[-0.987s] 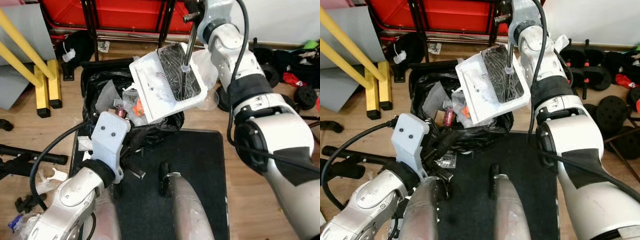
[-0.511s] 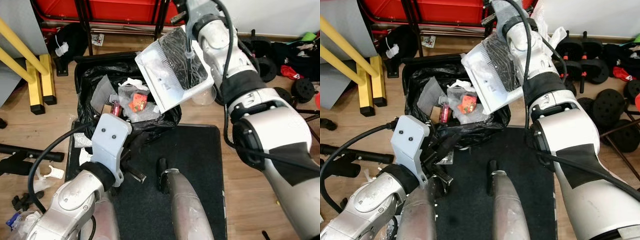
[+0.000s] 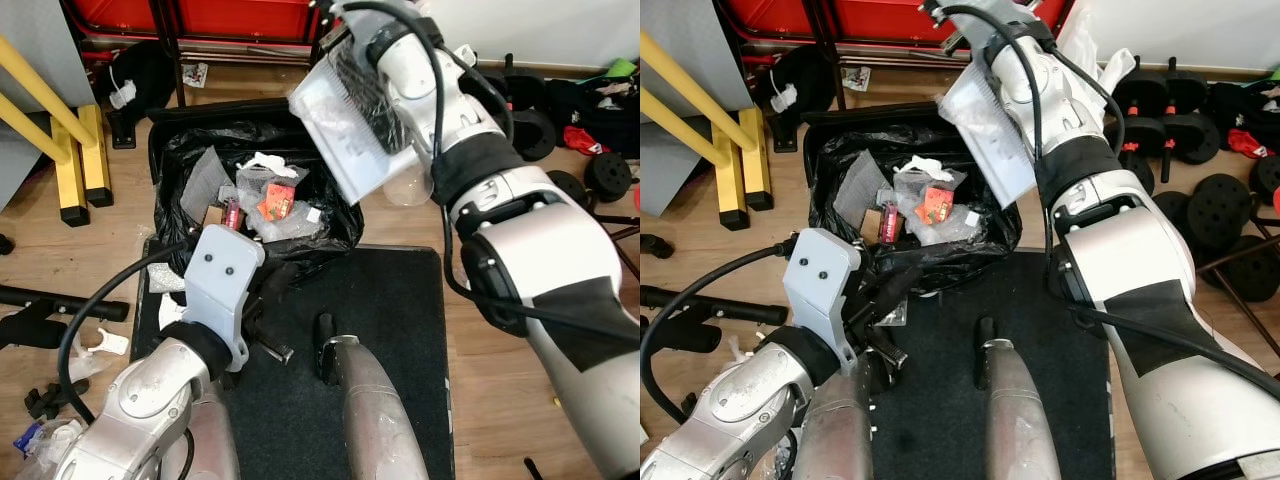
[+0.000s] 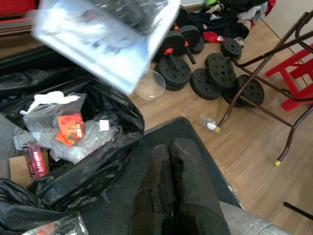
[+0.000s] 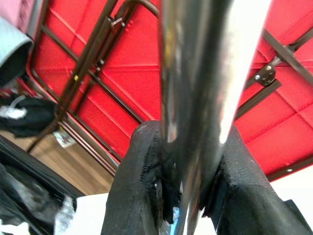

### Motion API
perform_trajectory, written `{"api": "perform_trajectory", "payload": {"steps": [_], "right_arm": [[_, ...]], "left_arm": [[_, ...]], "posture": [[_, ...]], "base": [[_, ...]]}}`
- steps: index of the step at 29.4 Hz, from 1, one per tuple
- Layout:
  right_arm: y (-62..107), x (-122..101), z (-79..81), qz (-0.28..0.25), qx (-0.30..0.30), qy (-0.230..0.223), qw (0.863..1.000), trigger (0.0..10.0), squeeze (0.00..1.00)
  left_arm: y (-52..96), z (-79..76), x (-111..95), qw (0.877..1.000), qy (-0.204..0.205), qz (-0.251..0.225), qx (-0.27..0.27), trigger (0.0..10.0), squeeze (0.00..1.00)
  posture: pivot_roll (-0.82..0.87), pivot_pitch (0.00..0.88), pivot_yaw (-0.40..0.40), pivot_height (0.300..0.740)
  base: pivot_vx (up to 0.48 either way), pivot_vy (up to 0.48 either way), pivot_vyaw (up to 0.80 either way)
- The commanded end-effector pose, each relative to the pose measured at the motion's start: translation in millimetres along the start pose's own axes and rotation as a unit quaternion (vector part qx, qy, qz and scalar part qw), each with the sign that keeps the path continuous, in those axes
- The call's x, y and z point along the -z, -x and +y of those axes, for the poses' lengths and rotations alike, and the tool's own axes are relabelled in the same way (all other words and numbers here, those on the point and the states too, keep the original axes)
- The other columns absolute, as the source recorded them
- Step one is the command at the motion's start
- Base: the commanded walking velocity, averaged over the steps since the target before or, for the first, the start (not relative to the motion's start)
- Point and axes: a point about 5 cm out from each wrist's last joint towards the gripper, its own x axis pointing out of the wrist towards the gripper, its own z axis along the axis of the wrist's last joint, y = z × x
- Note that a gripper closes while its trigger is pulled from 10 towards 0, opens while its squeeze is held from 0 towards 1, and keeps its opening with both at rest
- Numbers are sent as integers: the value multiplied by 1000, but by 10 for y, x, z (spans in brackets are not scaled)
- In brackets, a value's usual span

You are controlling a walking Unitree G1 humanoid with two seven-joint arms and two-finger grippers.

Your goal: Sweep floor

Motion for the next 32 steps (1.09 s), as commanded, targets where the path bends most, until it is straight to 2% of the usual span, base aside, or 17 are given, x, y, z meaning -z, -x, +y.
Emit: {"api": "perform_trajectory", "payload": {"steps": [1, 4, 5, 6, 7, 10, 11, 12, 13, 14, 21, 25, 27, 30, 32], "right_arm": [[-38, -174, -38, -46, 7, -15, 999, 10000, 0], [-38, -170, -35, -46, 6, -19, 999, 10000, 0], [-42, -169, -51, -44, 12, -56, 997, 10000, 0], [-42, -169, -51, -44, 12, -56, 997, 10000, 0], [-46, -165, -60, -40, 11, -93, 995, 10000, 0], [-49, -167, -43, -40, 4, -90, 995, 10000, 0], [-48, -173, 10, -41, -10, -32, 999, 10000, 0], [-48, -173, 10, -41, -10, -32, 999, 10000, 0], [-46, -174, 54, -43, -21, 18, 999, 10000, 0], [-45, -183, 80, -49, -23, 38, 998, 10000, 0], [-55, -223, 84, -59, -18, 37, 997, 10000, 0], [-52, -199, 35, -51, -11, 8, 999, 10000, 0], [-43, -161, -47, -42, 9, -47, 998, 10000, 0], [-35, -139, -92, -39, 19, -67, 997, 10000, 0], [6, -47, -191, -28, 40, -106, 993, 10000, 0]], "left_arm": [[21, -34, 44, 1000, 12, 12, -19, 10000, 0], [22, -43, 40, 1000, 12, 11, -19, 10000, 0], [24, -50, 37, 1000, 13, 11, -20, 10000, 0], [24, -50, 37, 1000, 13, 11, -20, 10000, 0], [23, -55, 34, 1000, 13, 10, -21, 10000, 0], [20, -59, 32, 1000, 14, 10, -21, 10000, 0], [16, -61, 31, 1000, 14, 9, -21, 10000, 0], [16, -61, 31, 1000, 14, 9, -21, 10000, 0], [12, -60, 29, 1000, 14, 9, -21, 10000, 0], [5, -60, 29, 1000, 15, 9, -21, 10000, 0], [-10, -60, 30, 1000, 14, 8, -22, 10000, 0], [-20, -63, 28, 1000, 14, 7, -24, 10000, 0], [-25, -63, 30, 1000, 14, 6, -25, 10000, 0], [-27, -62, 31, 1000, 14, 6, -26, 10000, 0], [-41, -39, 38, 999, 19, 5, -33, 10000, 0]], "posture": [[-69, 492, -204, 740], [-68, 500, -208, 740], [-70, 501, -211, 740], [-70, 501, -211, 740], [-74, 502, -214, 740], [-77, 502, -214, 740], [-77, 502, -214, 740], [-77, 502, -214, 740], [-81, 502, -215, 740], [-81, 502, -216, 740], [-81, 500, -218, 740], [-84, 497, -224, 740], [-83, 493, -225, 740], [-83, 493, -225, 740], [-82, 477, -224, 740]], "base": [[0, 0, 0], [0, 0, 0], [0, 0, 0], [0, 0, 0], [0, 0, 0], [0, 0, 0], [0, 0, 0], [0, 0, 0], [0, 0, 0], [0, 0, 0], [0, 0, 0], [0, 0, 0], [0, 0, 0], [0, 0, 0], [0, 0, 0]]}}
